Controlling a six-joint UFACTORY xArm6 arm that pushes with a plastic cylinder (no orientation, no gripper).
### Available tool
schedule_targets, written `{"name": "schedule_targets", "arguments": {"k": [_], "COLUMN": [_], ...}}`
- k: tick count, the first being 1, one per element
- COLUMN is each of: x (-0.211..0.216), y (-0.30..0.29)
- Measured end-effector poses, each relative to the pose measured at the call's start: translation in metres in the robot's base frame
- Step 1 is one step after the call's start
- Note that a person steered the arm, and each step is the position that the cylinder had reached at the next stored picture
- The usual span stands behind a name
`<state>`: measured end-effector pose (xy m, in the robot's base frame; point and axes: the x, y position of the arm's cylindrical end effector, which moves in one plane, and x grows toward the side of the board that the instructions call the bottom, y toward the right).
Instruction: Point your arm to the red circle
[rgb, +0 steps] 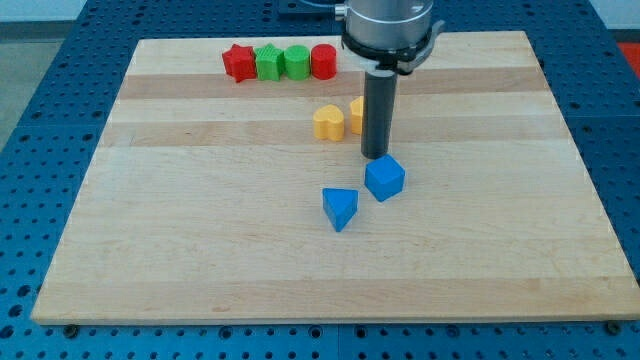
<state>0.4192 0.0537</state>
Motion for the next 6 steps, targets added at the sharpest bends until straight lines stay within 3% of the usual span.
{"name": "schedule_targets", "arguments": {"k": [2,3,6], "x": [0.007,0.031,0.066], "y": [0.039,0.048,0.033]}}
